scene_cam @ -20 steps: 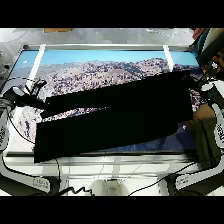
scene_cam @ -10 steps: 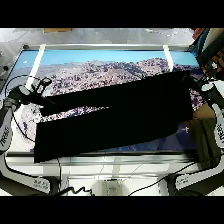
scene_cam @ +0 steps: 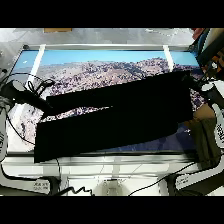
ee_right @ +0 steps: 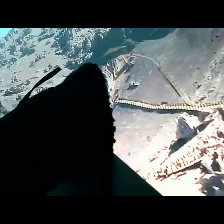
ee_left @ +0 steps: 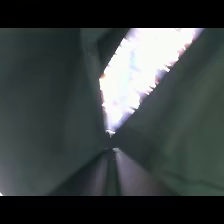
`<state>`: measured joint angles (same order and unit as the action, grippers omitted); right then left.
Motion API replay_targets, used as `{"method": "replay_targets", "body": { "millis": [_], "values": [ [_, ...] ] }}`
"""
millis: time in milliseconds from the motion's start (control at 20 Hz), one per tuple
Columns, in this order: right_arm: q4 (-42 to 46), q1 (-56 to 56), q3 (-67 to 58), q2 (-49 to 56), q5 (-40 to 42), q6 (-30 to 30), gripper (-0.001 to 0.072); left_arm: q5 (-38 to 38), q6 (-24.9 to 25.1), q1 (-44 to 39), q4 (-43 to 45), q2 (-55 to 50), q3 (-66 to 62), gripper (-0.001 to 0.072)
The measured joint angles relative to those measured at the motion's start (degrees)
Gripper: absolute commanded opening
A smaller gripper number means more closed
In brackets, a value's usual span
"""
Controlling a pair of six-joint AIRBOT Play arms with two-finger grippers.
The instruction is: Fold the clothes and pants, and hang the long-sleeved shirts on hangers.
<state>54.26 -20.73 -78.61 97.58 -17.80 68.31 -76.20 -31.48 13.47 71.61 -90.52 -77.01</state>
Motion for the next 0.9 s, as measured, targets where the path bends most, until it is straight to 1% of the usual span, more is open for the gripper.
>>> {"method": "replay_targets", "body": {
  "millis": [50, 250, 400, 500, 750, 800, 900],
  "values": [
    [0.0, 0.0, 0.0, 0.0, -0.1, 0.0, 0.0021, -1.5, 0.0, 0.0, 0.1, -0.3, 0.0, 0.071],
    [0.0, 0.0, 0.0, 0.0, -0.5, 0.0, 0.0021, -4.3, 0.0, 0.0, 3.0, -1.4, 0.0, 0.0705],
    [0.0, 0.0, 0.0, 0.0, -0.5, 0.0, 0.0021, -4.0, 0.0, 0.0, 4.3, -1.7, 0.0, 0.0705],
    [0.0, 0.0, 0.0, 0.0, -0.5, 0.0, 0.0021, -0.4, 0.0, -0.1, 4.5, -1.9, 0.0, 0.0705],
    [0.0, 0.0, 0.0, 0.0, -0.6, 0.0, 0.0021, 14.4, -0.5, -2.6, 4.3, -3.2, 0.0, 0.0693],
    [0.0, 0.0, 0.0, 0.0, -0.6, 0.0, 0.0021, 16.3, -0.6, -3.4, 4.3, -3.8, 0.0, 0.067],
    [0.0, 0.0, 0.0, 0.0, -0.7, 0.0, 0.0021, 18.8, -0.7, -5.2, 4.6, -5.5, 0.0, 0.0475]
  ]
}}
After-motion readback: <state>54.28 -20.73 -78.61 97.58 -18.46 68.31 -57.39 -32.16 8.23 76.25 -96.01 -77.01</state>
